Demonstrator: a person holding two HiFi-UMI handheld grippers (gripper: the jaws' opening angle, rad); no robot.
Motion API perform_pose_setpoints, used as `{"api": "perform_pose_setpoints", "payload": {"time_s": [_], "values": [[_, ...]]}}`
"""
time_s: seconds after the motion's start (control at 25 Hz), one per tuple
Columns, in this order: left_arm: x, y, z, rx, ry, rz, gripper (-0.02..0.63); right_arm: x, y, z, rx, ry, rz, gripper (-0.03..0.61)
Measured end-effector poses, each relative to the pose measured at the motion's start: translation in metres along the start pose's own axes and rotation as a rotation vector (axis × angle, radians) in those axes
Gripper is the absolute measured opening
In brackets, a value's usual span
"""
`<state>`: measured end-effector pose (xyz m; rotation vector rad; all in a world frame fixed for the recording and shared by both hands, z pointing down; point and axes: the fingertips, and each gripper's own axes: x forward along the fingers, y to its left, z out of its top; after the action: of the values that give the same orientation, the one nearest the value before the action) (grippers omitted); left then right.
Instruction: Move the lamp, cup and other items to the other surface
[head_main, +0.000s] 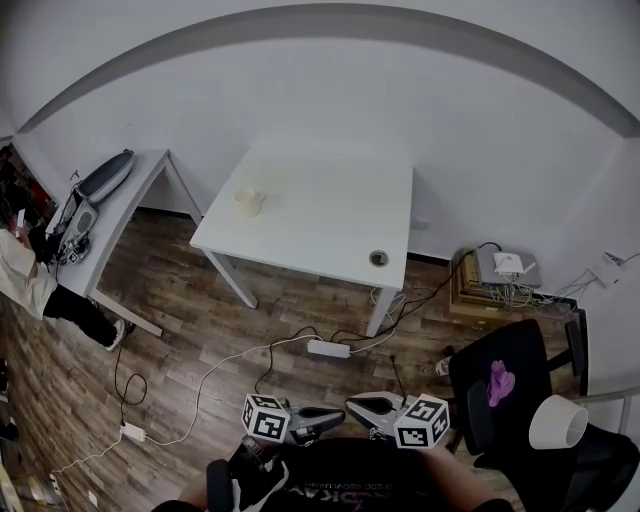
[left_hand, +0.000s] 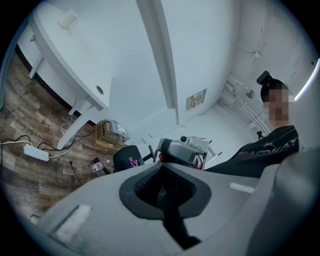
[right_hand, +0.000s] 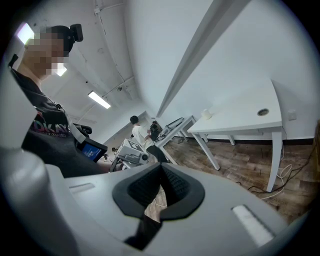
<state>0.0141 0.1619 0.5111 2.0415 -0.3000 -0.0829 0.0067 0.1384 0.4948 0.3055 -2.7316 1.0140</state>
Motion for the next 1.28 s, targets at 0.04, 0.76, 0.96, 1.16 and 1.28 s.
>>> {"api": "perform_pose_setpoints", "payload": {"time_s": [0.04, 0.76, 0.96, 1.16, 1.28], "values": [[0.001, -0.001, -0.001, 0.008, 0.007, -0.002, -0.005, 0.0, 0.0, 0.0, 0.001, 0.0, 0.001, 0.003], [0.019, 0.0, 0.001, -0.018, -0.041, 0.009, -0.003, -0.016, -0.009, 0.0, 0.027, 0.024, 0.056, 0.003], [0.031, 0.003, 0.009, -0.028, -0.074, 0.038, -0.003, -0.03, -0.02, 0.008, 0.023, 0.022, 0.068, 0.003], [0.033, 0.006, 0.004, -0.073, -0.167, 0.08, -0.003, -0.04, -0.023, 0.005, 0.057, 0.052, 0.116, 0.003], [0.028, 0.009, 0.002, -0.101, -0.235, 0.126, -0.003, -0.042, -0.026, 0.001, 0.063, 0.086, 0.147, 0.005]]}}
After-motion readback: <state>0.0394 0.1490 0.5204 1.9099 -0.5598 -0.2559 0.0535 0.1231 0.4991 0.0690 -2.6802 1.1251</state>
